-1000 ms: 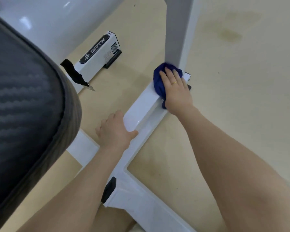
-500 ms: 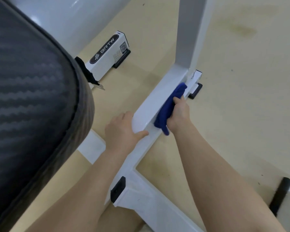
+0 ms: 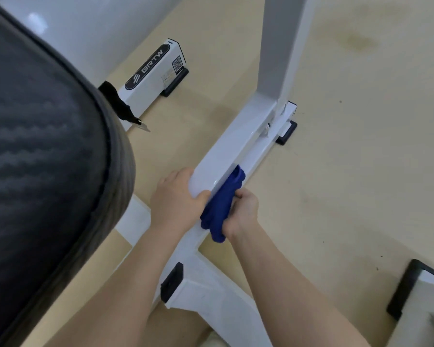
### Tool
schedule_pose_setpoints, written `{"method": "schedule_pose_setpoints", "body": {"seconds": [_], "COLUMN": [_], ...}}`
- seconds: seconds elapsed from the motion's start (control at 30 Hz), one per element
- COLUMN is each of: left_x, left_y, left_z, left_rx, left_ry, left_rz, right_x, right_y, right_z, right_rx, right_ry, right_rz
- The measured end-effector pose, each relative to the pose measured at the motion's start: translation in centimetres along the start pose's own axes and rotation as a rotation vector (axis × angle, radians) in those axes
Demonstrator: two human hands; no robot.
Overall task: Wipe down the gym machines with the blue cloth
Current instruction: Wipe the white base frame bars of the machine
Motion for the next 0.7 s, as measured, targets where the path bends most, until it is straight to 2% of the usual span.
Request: {"method": "schedule_pose_setpoints", "body": {"seconds": [0.07, 0.13, 0.2, 0.3, 0.43, 0.57, 0.7], "left_x": [0.0, -0.1, -0.3, -0.5, -0.7, -0.8, -1.2], "left_y": [0.1, 0.2, 0.3, 0.4, 0.6, 0.6, 0.8], "left_z": [0.1, 0.1, 0.3, 0.5, 0.6, 0.6, 1.0], "left_rx": [0.009, 0.026, 0.035, 0.041, 0.045, 0.072, 0.106], "left_ry": [0.046, 0.06, 0.076, 0.087, 0.165, 0.207, 0.196], "left_rz": [0.009, 0.011, 0.001, 0.0, -0.012, -0.019, -0.022], "right_x": [-0.7, 1.2, 4.1, 5.8, 3.6, 6.0, 9.4], "right_y": [0.6, 0.2, -0.5, -0.1, 2.5, 2.0, -0.5], "right_z": [-0.3, -1.3, -2.6, -3.7, -5.4, -8.6, -11.9], "right_rx": [0.054, 0.077, 0.102, 0.068, 0.082, -0.127, -0.083], "right_ry": [0.058, 0.144, 0.346, 0.76, 1.403, 2.007, 2.45], "right_rz": [0.036, 0.186, 0.35, 0.483, 0.698, 0.973, 0.811]}}
Point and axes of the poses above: each hand's wrist, its own y-axis away from the middle knuckle, its own z-axis out of the back of the hand, x = y × z, the point moved 7 cm from there along -y, towards the middle knuckle, and after that the axes turned 15 degrees about x, right-handed, at the moved point
